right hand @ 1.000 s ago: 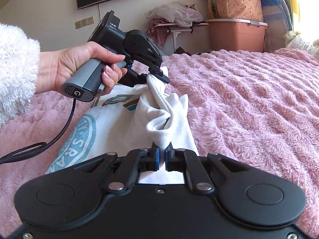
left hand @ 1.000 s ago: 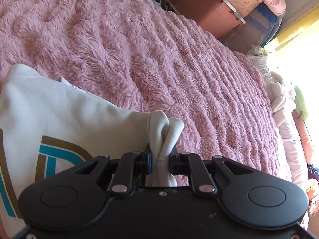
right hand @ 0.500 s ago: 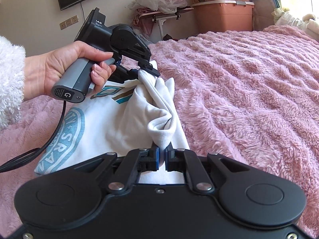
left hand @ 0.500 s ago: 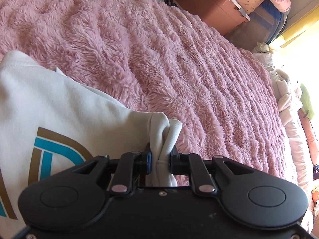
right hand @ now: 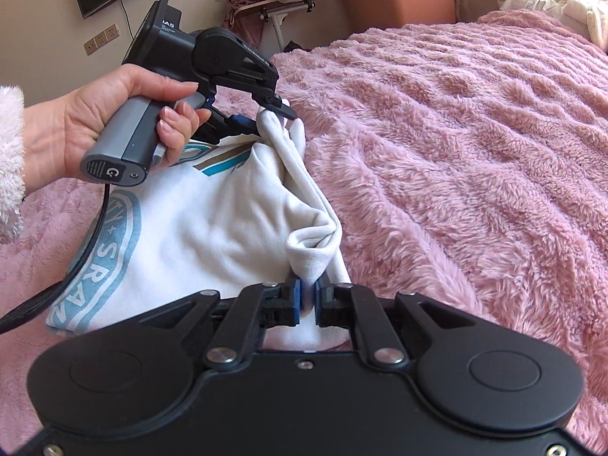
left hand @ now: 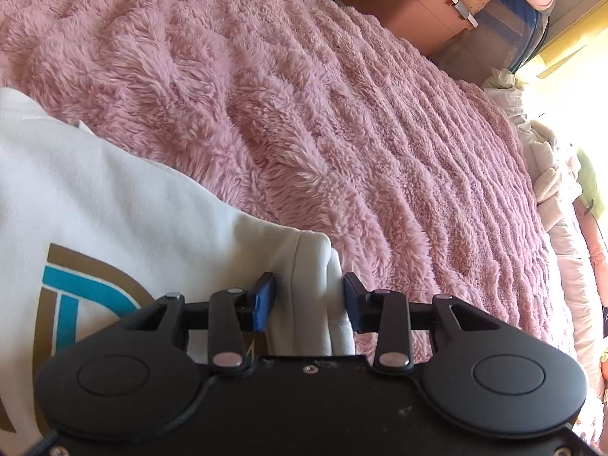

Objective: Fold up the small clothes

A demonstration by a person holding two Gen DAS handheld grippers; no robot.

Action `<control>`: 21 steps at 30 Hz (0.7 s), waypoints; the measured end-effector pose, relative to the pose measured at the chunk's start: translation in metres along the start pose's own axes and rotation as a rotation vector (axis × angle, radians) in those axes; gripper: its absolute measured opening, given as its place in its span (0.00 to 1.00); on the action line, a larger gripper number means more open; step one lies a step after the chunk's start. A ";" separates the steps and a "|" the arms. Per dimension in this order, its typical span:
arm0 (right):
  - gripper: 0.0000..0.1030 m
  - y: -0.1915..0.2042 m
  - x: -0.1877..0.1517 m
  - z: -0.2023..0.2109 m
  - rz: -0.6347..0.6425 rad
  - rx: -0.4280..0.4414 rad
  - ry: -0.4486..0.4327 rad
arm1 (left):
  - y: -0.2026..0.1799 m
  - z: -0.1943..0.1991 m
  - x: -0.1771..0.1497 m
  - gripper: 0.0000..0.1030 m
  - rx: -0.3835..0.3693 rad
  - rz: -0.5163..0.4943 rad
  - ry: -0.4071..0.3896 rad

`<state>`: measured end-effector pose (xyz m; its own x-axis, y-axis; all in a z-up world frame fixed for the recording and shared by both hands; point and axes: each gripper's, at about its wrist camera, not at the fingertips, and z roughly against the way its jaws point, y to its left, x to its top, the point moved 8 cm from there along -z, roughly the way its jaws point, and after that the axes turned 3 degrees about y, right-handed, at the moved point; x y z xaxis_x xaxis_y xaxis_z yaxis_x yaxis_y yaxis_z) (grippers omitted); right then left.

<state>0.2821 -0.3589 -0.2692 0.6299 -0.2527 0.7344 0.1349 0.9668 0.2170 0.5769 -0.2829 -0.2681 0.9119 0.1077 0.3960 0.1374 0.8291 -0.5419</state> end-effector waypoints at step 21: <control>0.14 -0.002 0.001 0.026 0.103 -0.122 0.012 | 0.062 0.229 -0.166 0.42 -0.056 -0.222 -0.106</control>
<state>0.2625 -0.3618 -0.2524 0.6541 -0.1518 0.7410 0.1607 0.9852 0.0600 0.3455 -0.1243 -0.1976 0.8117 -0.0146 0.5839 0.3538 0.8077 -0.4716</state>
